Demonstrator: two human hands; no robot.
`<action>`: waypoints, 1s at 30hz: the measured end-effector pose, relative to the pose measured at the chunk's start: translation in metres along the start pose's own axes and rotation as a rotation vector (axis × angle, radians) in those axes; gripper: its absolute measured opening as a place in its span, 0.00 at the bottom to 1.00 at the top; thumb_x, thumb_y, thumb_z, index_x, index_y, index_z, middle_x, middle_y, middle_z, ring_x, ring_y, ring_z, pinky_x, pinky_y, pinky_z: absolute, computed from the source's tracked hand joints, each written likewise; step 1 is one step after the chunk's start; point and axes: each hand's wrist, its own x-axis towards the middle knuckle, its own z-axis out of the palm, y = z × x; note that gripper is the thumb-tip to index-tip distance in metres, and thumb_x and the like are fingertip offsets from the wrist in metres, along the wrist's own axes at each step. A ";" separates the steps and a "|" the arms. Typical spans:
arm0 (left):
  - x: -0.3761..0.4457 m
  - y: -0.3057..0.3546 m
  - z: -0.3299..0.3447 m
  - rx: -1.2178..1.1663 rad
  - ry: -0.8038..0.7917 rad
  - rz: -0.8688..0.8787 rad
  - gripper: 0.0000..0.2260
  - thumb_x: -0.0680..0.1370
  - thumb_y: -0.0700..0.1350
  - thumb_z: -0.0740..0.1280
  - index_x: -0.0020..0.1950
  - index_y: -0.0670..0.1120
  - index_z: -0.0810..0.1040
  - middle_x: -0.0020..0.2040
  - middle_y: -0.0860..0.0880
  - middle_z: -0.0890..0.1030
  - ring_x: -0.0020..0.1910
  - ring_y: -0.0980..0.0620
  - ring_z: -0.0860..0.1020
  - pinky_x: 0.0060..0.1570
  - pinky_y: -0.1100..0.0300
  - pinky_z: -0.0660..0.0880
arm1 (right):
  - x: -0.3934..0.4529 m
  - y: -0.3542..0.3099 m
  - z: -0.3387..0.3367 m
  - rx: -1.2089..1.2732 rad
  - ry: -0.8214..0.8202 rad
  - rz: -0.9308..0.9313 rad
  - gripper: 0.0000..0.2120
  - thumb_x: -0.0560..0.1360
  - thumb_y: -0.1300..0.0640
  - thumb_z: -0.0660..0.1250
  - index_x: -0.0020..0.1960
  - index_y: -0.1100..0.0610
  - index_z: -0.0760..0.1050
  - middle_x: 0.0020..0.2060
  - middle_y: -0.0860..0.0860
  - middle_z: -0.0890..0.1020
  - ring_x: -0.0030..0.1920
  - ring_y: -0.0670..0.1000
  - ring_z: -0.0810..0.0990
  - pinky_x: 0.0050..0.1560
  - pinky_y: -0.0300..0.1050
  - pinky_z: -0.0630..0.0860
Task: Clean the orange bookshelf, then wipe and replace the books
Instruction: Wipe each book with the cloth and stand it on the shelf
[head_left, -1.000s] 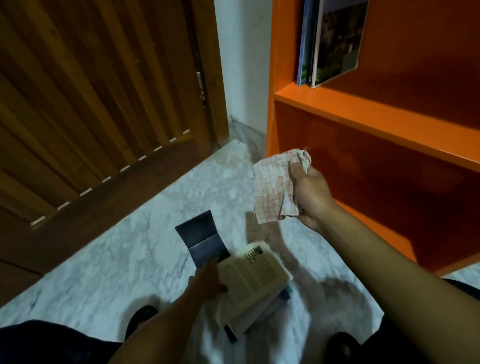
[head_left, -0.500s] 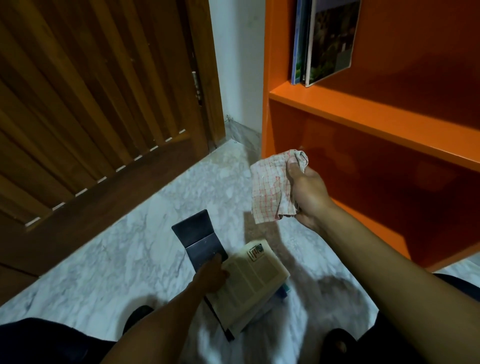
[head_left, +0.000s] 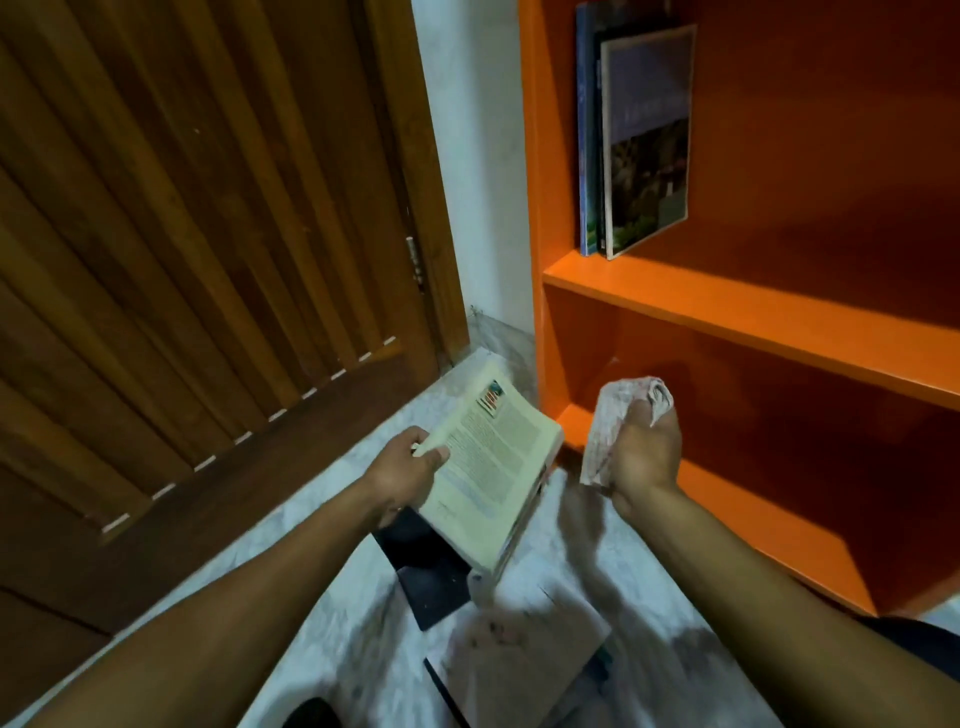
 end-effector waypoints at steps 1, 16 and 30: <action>-0.009 0.011 -0.007 -0.091 -0.003 -0.019 0.06 0.82 0.45 0.65 0.51 0.43 0.73 0.45 0.38 0.80 0.41 0.42 0.79 0.39 0.49 0.76 | -0.001 0.002 0.000 0.036 0.012 0.057 0.20 0.84 0.51 0.54 0.75 0.52 0.65 0.67 0.54 0.75 0.62 0.59 0.77 0.62 0.56 0.75; -0.062 0.053 0.002 -0.126 -0.076 0.176 0.08 0.82 0.49 0.63 0.61 0.53 0.73 0.56 0.47 0.82 0.50 0.50 0.85 0.48 0.53 0.82 | -0.041 -0.014 -0.009 0.373 -0.588 0.409 0.14 0.80 0.54 0.66 0.64 0.56 0.78 0.55 0.57 0.85 0.55 0.61 0.84 0.60 0.66 0.77; -0.066 0.059 -0.011 -0.552 -0.083 0.101 0.15 0.79 0.45 0.67 0.66 0.48 0.73 0.55 0.44 0.85 0.53 0.40 0.84 0.57 0.38 0.78 | -0.048 -0.034 -0.003 0.417 -0.801 0.437 0.19 0.83 0.50 0.59 0.69 0.57 0.74 0.63 0.59 0.81 0.63 0.60 0.80 0.65 0.62 0.73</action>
